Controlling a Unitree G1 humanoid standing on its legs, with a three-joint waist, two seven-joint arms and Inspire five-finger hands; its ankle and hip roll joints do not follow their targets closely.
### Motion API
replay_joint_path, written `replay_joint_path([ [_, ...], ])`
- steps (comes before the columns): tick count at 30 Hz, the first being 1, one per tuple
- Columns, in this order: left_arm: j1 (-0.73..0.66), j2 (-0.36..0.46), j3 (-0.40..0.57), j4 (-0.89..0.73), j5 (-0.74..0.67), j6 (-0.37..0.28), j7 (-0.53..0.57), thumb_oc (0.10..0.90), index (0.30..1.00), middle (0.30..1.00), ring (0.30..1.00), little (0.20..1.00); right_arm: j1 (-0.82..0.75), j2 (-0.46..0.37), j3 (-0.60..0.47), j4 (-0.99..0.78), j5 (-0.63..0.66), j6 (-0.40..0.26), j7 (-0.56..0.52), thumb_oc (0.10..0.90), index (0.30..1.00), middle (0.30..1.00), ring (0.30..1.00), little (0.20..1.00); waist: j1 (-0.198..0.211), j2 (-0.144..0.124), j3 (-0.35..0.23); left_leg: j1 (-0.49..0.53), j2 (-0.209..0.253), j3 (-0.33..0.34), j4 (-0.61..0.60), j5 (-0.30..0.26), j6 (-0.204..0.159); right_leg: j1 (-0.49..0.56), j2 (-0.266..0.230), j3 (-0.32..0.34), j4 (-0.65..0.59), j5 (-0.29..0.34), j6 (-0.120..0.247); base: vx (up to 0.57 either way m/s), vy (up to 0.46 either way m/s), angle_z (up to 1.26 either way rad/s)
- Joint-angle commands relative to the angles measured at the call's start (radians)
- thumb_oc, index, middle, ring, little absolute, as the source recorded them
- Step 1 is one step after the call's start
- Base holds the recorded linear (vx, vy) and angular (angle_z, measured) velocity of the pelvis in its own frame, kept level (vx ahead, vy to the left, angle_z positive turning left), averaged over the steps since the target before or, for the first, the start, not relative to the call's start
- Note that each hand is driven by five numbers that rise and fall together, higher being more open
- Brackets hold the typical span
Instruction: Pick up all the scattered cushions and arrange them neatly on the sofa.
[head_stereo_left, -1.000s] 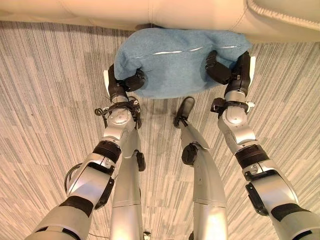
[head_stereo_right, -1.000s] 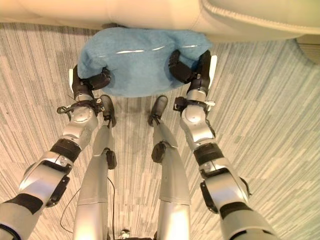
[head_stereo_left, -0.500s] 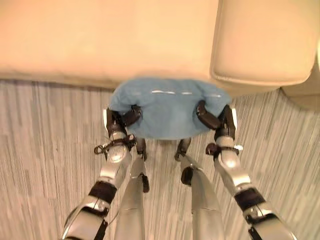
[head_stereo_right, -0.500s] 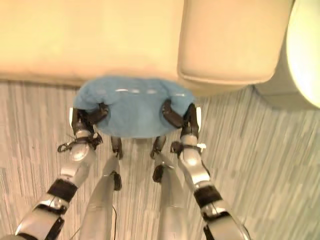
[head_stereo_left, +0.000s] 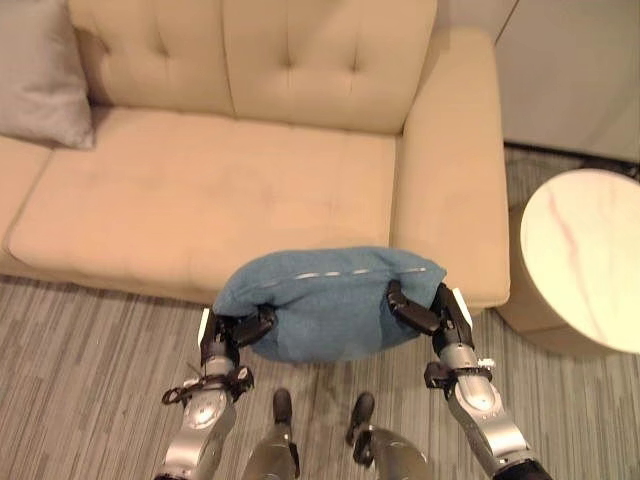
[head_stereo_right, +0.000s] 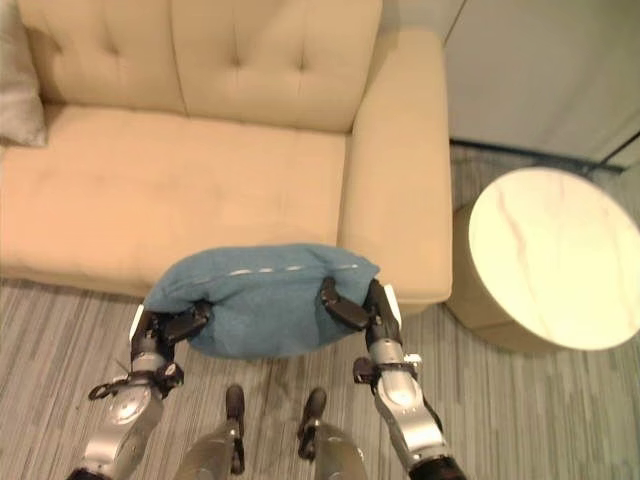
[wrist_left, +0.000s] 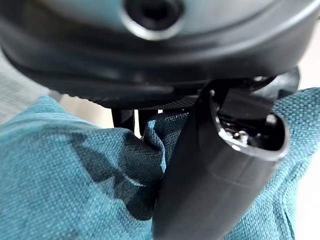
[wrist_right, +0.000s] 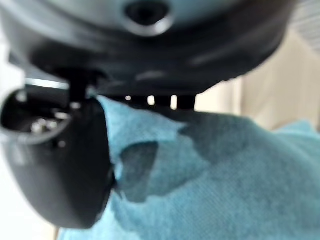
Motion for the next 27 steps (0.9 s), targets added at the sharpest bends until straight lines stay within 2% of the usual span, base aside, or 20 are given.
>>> replay_joint_path([
  [1, -0.071, 0.005, -0.001, -0.08, 0.05, -0.115, -0.06, 0.4, 0.3, 0.3, 0.3, 0.3, -0.045, 0.015, -0.006, -0.133, -0.013, -0.085, 0.034, 0.4, 0.3, 0.3, 0.3, 0.3, -0.003, -0.05, -0.137, 0.006, -0.001, -0.005, 0.043, -0.035, -0.029, 0.157, -0.009, 0.025, -0.205, 0.032, 0.081, 0.14, 0.09, 0.28],
  [2, -0.061, 0.001, -0.004, -0.07, 0.051, -0.107, -0.065, 0.4, 0.3, 0.3, 0.3, 0.3, -0.027, 0.017, -0.024, -0.14, -0.027, -0.08, 0.026, 0.4, 0.3, 0.3, 0.3, 0.3, -0.002, -0.054, -0.135, 0.029, -0.009, 0.001, 0.033, -0.035, -0.035, 0.196, -0.01, 0.007, -0.227, 0.035, 0.087, 0.12, 0.099, 0.33],
  [6, -0.044, 0.005, -0.001, -0.063, 0.049, -0.101, -0.081, 0.4, 0.3, 0.3, 0.3, 0.3, -0.003, 0.021, -0.061, -0.151, -0.046, -0.067, 0.016, 0.4, 0.3, 0.3, 0.3, 0.3, 0.004, -0.065, -0.14, 0.066, -0.018, 0.014, 0.002, -0.036, -0.043, 0.245, -0.023, -0.051, -0.236, 0.037, 0.097, 0.12, 0.102, 0.6],
  [12, 0.001, 0.017, 0.018, -0.067, 0.06, -0.093, -0.088, 0.4, 0.3, 0.3, 0.3, 0.3, -0.019, 0.034, -0.036, -0.142, -0.053, -0.053, 0.03, 0.4, 0.3, 0.3, 0.3, 0.3, 0.037, -0.098, -0.15, 0.1, -0.051, 0.009, -0.005, -0.077, -0.009, 0.265, -0.053, -0.036, -0.218, 0.047, 0.124, 0.09, 0.165, 0.2],
  [14, 0.016, 0.033, 0.031, -0.084, 0.067, -0.087, -0.097, 0.4, 0.3, 0.3, 0.3, 0.3, -0.035, 0.048, -0.024, -0.144, -0.058, -0.052, 0.044, 0.4, 0.3, 0.3, 0.3, 0.3, 0.063, -0.107, -0.137, 0.12, -0.072, 0.005, -0.014, -0.095, 0.015, 0.249, -0.079, -0.014, -0.137, 0.04, 0.14, 0.07, 0.316, -0.08],
  [15, 0.011, 0.045, 0.041, -0.088, 0.077, -0.085, -0.095, 0.4, 0.3, 0.3, 0.3, 0.3, -0.05, 0.067, -0.018, -0.152, -0.056, -0.057, 0.048, 0.4, 0.3, 0.3, 0.3, 0.3, 0.073, -0.11, -0.13, 0.129, -0.087, 0.004, -0.023, -0.102, 0.033, 0.22, -0.106, -0.012, -0.055, 0.046, 0.151, 0.04, 0.222, -0.22],
  [16, 0.011, 0.045, 0.042, -0.088, 0.077, -0.085, -0.095, 0.4, 0.3, 0.3, 0.3, 0.3, -0.051, 0.067, -0.018, -0.152, -0.056, -0.057, 0.048, 0.4, 0.3, 0.3, 0.3, 0.3, 0.074, -0.111, -0.129, 0.13, -0.089, 0.005, -0.023, -0.101, 0.034, 0.217, -0.109, -0.01, -0.049, 0.044, 0.152, 0.04, 0.204, -0.22],
  [18, 0.002, 0.052, 0.05, -0.09, 0.079, -0.088, -0.09, 0.4, 0.3, 0.3, 0.3, 0.3, -0.055, 0.08, -0.018, -0.163, -0.053, -0.061, 0.051, 0.4, 0.3, 0.3, 0.3, 0.3, 0.073, -0.109, -0.112, 0.147, -0.097, -0.004, -0.021, -0.109, 0.046, 0.186, -0.125, 0.015, 0.041, 0.063, 0.158, 0.06, 0.116, 0.08],
  [20, -0.005, 0.051, 0.055, -0.096, 0.076, -0.094, -0.087, 0.4, 0.3, 0.3, 0.3, 0.3, -0.052, 0.083, -0.021, -0.177, -0.062, -0.062, 0.052, 0.4, 0.3, 0.3, 0.3, 0.3, 0.064, -0.104, -0.103, 0.158, -0.102, -0.016, -0.018, -0.116, 0.054, 0.153, -0.098, 0.072, 0.079, 0.05, 0.151, 0.06, 0.077, 0.1],
  [21, -0.005, 0.051, 0.055, -0.096, 0.076, -0.094, -0.087, 0.4, 0.3, 0.3, 0.3, 0.3, -0.053, 0.083, -0.022, -0.177, -0.062, -0.062, 0.052, 0.4, 0.3, 0.3, 0.3, 0.3, 0.063, -0.104, -0.106, 0.152, -0.101, -0.016, -0.017, -0.114, 0.055, 0.15, -0.097, 0.071, 0.076, 0.053, 0.151, 0.11, 0.069, 0.33],
  [22, -0.01, 0.044, 0.052, -0.102, 0.082, -0.099, -0.085, 0.4, 0.3, 0.3, 0.3, 0.3, -0.046, 0.076, -0.026, -0.182, -0.079, -0.063, 0.053, 0.4, 0.3, 0.3, 0.3, 0.3, 0.038, -0.098, -0.103, 0.162, -0.108, -0.045, -0.019, -0.114, 0.059, 0.116, -0.023, 0.164, 0.06, 0.008, 0.133, 0.08, 0.044, 0.36],
  [23, -0.01, 0.044, 0.052, -0.102, 0.082, -0.099, -0.085, 0.4, 0.3, 0.3, 0.3, 0.3, -0.046, 0.076, -0.026, -0.182, -0.079, -0.063, 0.053, 0.4, 0.3, 0.3, 0.3, 0.3, 0.038, -0.098, -0.104, 0.161, -0.108, -0.045, -0.019, -0.114, 0.059, 0.115, -0.023, 0.164, 0.059, 0.008, 0.133, 0.15, 0.048, 0.65],
  [24, -0.011, 0.038, 0.051, -0.103, 0.083, -0.103, -0.085, 0.4, 0.3, 0.3, 0.3, 0.3, -0.044, 0.065, -0.028, -0.178, -0.082, -0.066, 0.051, 0.4, 0.3, 0.3, 0.3, 0.3, 0.029, -0.101, -0.102, 0.161, -0.126, -0.073, -0.021, -0.115, 0.063, 0.108, 0.007, 0.208, 0.004, 0.013, 0.127, 0.09, -0.006, 0.54],
  [26, -0.015, 0.028, 0.049, -0.096, 0.069, -0.097, -0.088, 0.4, 0.3, 0.3, 0.3, 0.3, -0.036, 0.057, -0.034, -0.176, -0.076, -0.061, 0.052, 0.4, 0.3, 0.3, 0.3, 0.3, 0.012, -0.101, -0.1, 0.163, -0.139, -0.118, -0.029, -0.111, 0.06, 0.087, 0.041, 0.241, -0.026, 0.022, 0.118, 0.1, -0.036, 0.86],
  [27, -0.015, 0.024, 0.048, -0.093, 0.066, -0.098, -0.093, 0.4, 0.3, 0.3, 0.3, 0.3, -0.029, 0.055, -0.036, -0.175, -0.075, -0.059, 0.054, 0.4, 0.3, 0.3, 0.3, 0.3, 0.009, -0.106, -0.102, 0.165, -0.146, -0.127, -0.027, -0.115, 0.059, 0.096, 0.041, 0.245, -0.044, 0.026, 0.116, 0.1, -0.073, 1.15],
])
